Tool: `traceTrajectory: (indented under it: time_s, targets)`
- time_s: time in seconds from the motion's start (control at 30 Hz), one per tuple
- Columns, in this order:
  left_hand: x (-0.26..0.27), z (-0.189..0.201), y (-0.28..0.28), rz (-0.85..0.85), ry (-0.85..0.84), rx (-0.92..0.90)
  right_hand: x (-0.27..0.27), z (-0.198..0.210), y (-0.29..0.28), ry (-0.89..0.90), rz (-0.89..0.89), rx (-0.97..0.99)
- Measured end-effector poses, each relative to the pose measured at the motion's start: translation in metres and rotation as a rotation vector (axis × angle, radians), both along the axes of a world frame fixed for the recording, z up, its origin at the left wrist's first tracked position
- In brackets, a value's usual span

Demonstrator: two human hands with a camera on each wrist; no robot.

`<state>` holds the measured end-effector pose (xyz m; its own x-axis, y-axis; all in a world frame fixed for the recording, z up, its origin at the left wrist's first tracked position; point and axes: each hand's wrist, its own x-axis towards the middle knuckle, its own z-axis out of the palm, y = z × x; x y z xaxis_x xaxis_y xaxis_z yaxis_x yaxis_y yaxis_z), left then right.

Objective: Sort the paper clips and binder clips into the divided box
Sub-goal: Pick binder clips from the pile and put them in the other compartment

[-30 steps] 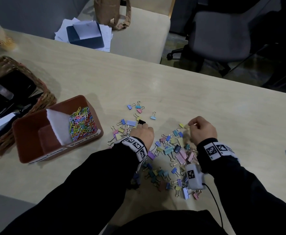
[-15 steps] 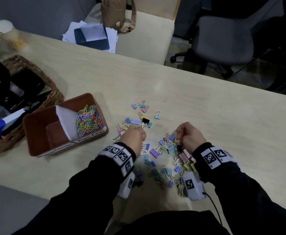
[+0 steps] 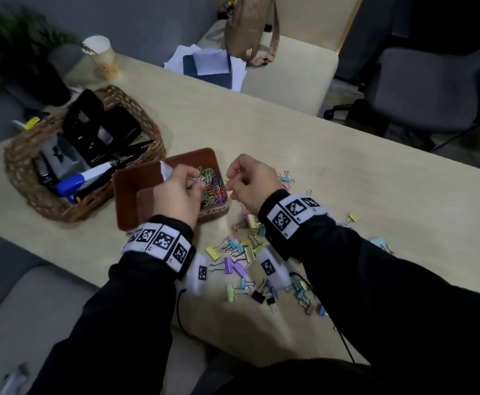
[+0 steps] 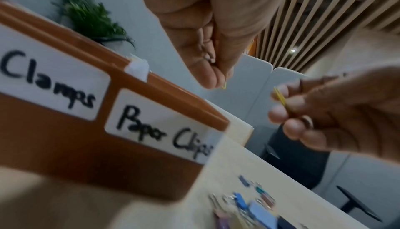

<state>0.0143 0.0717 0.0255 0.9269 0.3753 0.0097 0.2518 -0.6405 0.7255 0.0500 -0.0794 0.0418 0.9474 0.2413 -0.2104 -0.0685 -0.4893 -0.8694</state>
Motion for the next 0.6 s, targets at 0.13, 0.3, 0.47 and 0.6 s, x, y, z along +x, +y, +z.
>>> traceTrajectory:
  time_s: [0.13,0.3,0.47,0.6]
  targets:
    - [-0.001,-0.001,0.005,-0.031,0.062,0.107,0.003,-0.001,0.013,0.029,-0.030,0.011]
    - [-0.019,-0.001,-0.002,-0.124,-0.050,0.090,-0.008,-0.007,-0.027,0.056,-0.152,-0.026]
    - [-0.041,-0.029,-0.033,-0.428,0.243,0.135,-0.044,-0.036,-0.074,0.168,-0.014,-0.268]
    - [-0.033,-0.048,-0.061,-0.636,0.386,0.268,-0.076,-0.058,-0.091,0.108,0.202,-0.575]
